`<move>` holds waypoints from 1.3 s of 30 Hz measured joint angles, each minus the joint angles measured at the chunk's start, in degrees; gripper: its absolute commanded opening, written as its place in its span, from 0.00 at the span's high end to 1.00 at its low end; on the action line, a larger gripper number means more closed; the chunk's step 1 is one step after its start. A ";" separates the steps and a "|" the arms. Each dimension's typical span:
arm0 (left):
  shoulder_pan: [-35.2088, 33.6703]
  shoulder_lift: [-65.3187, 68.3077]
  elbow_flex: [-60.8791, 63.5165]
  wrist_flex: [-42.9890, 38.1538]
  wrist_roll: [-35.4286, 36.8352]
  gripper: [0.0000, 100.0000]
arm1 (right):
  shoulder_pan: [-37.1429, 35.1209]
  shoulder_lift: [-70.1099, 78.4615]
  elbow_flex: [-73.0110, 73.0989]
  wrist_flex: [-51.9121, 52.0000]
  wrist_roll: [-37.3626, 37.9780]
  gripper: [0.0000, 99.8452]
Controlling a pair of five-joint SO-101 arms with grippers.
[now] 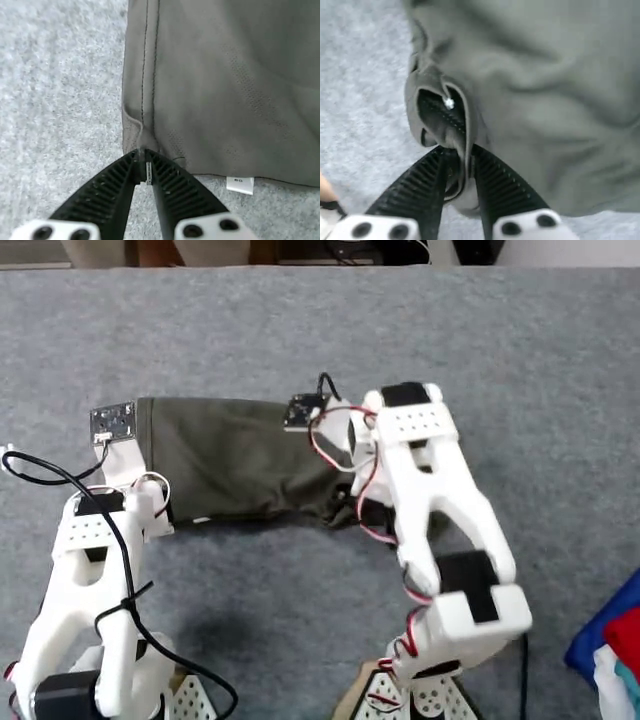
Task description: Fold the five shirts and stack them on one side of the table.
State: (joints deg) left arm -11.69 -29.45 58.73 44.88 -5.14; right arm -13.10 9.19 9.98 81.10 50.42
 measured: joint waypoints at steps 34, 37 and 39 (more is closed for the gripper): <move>0.00 0.00 0.00 0.00 -2.99 0.98 | 4.57 22.07 -41.93 18.90 5.71 0.92; 0.00 0.00 0.00 0.00 -2.99 0.98 | 4.57 18.46 -39.38 19.87 4.22 0.98; 0.00 0.00 0.00 -0.26 -2.99 0.98 | 3.96 15.03 -35.08 19.96 2.73 0.97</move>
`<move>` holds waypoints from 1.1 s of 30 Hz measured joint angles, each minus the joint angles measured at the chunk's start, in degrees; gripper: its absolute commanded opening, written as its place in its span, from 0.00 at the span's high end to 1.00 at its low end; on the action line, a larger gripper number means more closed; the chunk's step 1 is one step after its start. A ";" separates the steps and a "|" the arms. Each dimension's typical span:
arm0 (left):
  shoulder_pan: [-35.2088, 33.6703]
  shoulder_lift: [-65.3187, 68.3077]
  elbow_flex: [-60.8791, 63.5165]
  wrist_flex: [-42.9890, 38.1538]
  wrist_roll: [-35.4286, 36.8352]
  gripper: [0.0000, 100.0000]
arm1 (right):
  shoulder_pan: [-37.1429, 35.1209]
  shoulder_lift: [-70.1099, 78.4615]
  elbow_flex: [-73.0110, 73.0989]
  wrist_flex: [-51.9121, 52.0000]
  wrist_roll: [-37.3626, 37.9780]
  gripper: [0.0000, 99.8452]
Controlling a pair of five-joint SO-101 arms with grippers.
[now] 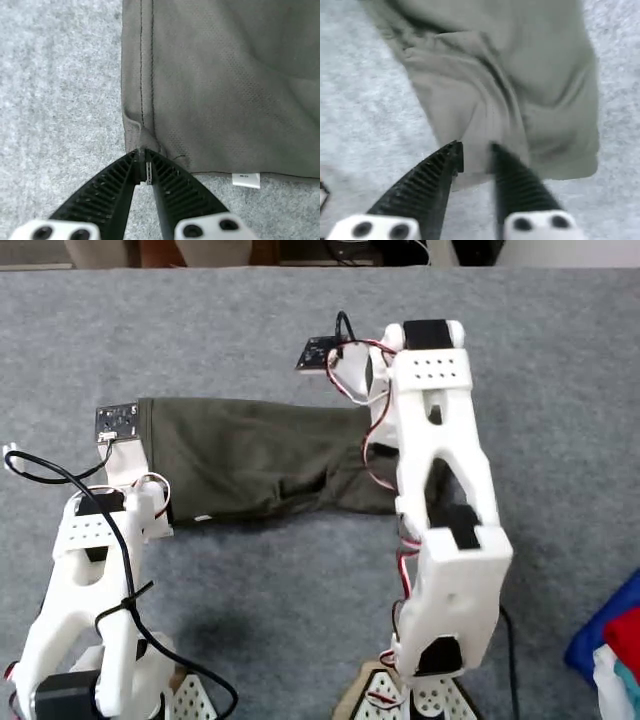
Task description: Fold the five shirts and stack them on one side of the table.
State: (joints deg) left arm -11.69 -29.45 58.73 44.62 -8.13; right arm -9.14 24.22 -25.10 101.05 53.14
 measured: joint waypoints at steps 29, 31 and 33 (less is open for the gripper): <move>-5.36 28.31 -46.42 21.89 16.09 0.76 | 9.67 8.97 11.43 -30.15 -35.34 0.97; -5.36 35.69 -53.45 25.41 16.00 0.75 | 10.73 11.25 10.55 -32.00 -36.57 0.97; -5.36 43.08 -60.66 30.42 16.00 0.75 | 11.43 12.48 10.11 -33.23 -37.27 0.97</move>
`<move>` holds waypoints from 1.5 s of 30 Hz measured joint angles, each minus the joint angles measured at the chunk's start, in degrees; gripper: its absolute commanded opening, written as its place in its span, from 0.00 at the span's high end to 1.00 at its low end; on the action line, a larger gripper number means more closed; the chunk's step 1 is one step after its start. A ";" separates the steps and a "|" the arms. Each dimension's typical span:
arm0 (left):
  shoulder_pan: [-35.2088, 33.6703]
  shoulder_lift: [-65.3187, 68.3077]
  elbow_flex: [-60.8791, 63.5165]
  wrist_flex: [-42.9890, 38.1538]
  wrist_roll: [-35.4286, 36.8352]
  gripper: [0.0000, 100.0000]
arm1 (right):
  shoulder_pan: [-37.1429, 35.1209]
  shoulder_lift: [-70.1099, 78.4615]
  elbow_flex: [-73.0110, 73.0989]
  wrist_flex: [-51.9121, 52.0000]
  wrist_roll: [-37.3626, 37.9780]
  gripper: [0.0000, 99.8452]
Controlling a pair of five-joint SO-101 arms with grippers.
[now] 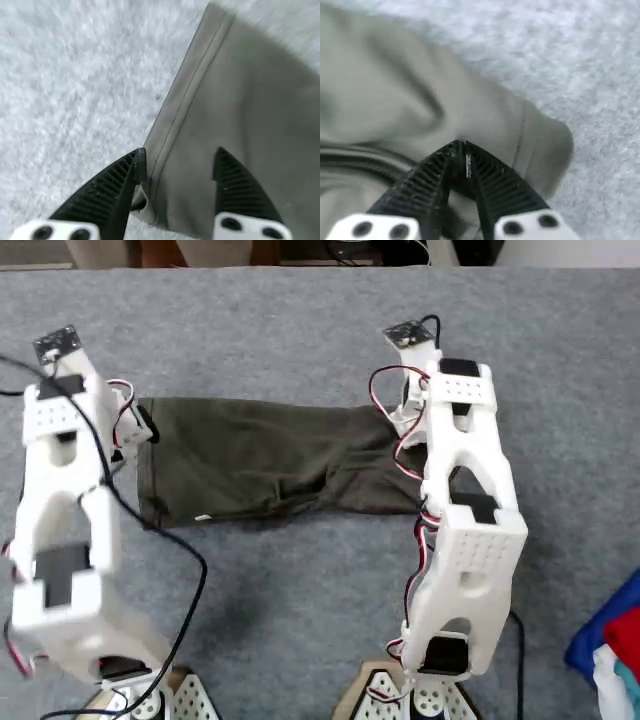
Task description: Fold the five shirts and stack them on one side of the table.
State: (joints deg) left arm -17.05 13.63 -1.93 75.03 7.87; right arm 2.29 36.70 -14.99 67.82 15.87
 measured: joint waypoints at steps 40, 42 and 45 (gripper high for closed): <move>4.22 47.91 -54.24 21.54 -9.49 0.98 | 3.16 0.26 0.00 -3.87 -0.09 0.97; 4.22 47.91 -54.59 21.63 -8.53 0.98 | 3.43 0.26 0.00 -3.87 0.00 0.97; 4.22 47.56 -56.62 22.51 -6.95 0.98 | 3.60 0.26 0.00 -4.13 0.00 0.97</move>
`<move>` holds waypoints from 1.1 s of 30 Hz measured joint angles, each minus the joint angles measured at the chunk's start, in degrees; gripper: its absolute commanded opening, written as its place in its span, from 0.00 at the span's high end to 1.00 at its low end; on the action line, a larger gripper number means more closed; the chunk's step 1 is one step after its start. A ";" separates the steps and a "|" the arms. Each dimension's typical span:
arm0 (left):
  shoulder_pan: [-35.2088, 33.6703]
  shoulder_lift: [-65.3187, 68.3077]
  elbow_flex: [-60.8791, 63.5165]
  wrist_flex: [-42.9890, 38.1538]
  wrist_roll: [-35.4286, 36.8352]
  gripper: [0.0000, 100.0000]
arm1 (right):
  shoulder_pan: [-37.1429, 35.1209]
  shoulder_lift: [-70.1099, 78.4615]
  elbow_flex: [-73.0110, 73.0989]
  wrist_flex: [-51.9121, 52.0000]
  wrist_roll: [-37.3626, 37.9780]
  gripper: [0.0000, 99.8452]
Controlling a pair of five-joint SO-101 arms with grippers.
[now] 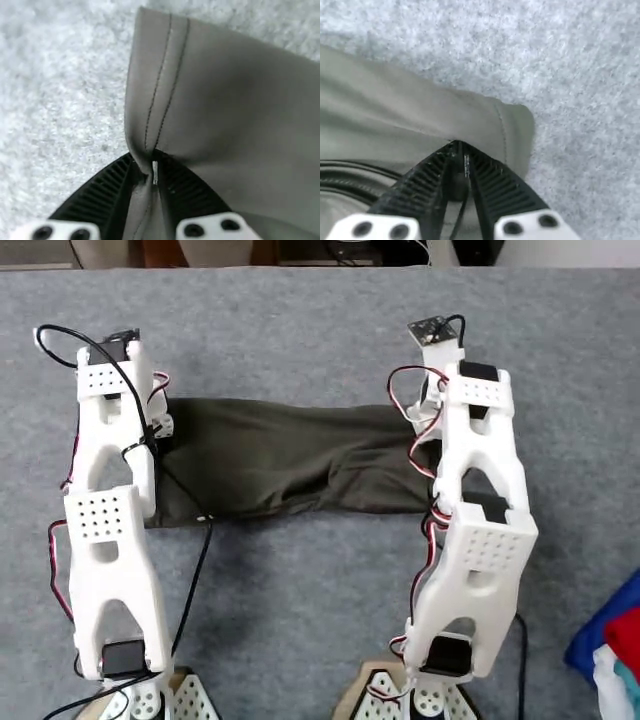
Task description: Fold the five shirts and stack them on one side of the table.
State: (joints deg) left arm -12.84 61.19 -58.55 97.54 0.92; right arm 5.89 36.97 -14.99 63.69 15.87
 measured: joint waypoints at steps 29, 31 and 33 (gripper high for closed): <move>-9.49 -12.57 -10.90 2.64 -5.89 0.98 | 10.81 0.09 -4.04 -4.75 -12.31 0.97; -8.44 -12.57 -10.90 2.64 -5.89 0.98 | 10.81 0.09 -4.04 -4.75 -12.31 0.97; -7.21 -12.57 -10.90 2.64 -5.89 0.98 | 10.81 0.09 -4.04 -4.75 -12.31 0.97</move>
State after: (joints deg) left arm -20.04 48.62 -69.45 100.18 -4.97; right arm 16.70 37.05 -19.03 58.95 3.56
